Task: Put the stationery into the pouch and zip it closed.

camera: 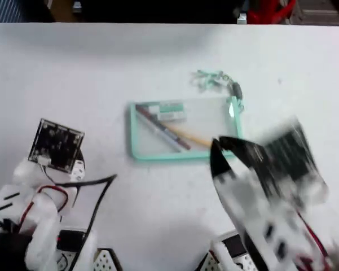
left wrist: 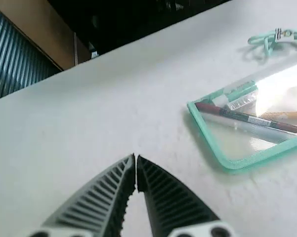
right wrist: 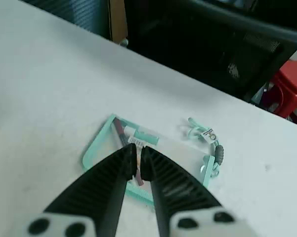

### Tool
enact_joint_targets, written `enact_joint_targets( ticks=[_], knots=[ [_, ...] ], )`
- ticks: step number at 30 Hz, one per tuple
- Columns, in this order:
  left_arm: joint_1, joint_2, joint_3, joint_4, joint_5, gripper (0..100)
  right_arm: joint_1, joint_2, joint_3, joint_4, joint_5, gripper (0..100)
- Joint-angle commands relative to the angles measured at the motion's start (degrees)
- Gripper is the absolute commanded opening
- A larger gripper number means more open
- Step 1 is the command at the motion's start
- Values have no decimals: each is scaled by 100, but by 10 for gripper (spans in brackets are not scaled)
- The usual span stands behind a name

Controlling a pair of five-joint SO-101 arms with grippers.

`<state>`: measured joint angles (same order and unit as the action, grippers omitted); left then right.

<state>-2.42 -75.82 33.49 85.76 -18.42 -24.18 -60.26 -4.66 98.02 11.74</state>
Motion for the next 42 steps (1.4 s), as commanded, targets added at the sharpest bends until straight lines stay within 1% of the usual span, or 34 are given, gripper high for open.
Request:
enact_joint_targets(
  ticks=[1,4,7,8,11,13,15,17,19,23,26,31,32,33,35,39,42],
  knots=[
    [66,-884,44,-299,26,23,-48,-708,176,4,-53,17],
    [66,-1895,642,-484,-343,23,-48,-1235,510,13,-53,17],
    [48,-2941,1187,-457,-589,23,92,-1974,862,-4,-53,17],
    [13,-3046,1266,-422,-589,23,215,-2246,993,-75,-53,17],
    [-180,-2809,1327,-387,-598,24,769,-3169,1635,-391,-53,17],
    [-180,-2844,1442,-545,-607,24,1086,-3820,2312,-637,-53,17],
    [-189,-2862,1732,-879,-615,24,1218,-4382,3121,-901,9,17],
    [-198,-2862,2180,-1310,-615,24,1244,-4312,3798,-989,114,18],
    [-198,-2862,2681,-1767,-580,24,1262,-4171,4360,-1182,466,18],
    [-198,-2862,3648,-2567,-563,24,1262,-4338,4853,-1947,598,18],
    [-189,-2862,4422,-3068,-563,24,1262,-4286,5556,-2774,598,18],
    [-189,-2862,6365,-4404,-563,24,1270,-4286,8018,-4646,615,18],
    [-189,-2818,6365,-4387,-554,24,1270,-4286,8501,-5007,633,18],
    [-189,-2800,6286,-4167,-554,24,1270,-4286,8923,-5297,633,19],
    [-180,-2826,6233,-3833,-554,27,1262,-4286,9565,-5578,633,19],
    [-154,-2844,6347,-3253,-554,28,1270,-4242,10163,-5534,607,21],
    [-101,-2844,6347,-2470,-554,47,1270,-4286,10154,-5112,598,19]
  ],
)
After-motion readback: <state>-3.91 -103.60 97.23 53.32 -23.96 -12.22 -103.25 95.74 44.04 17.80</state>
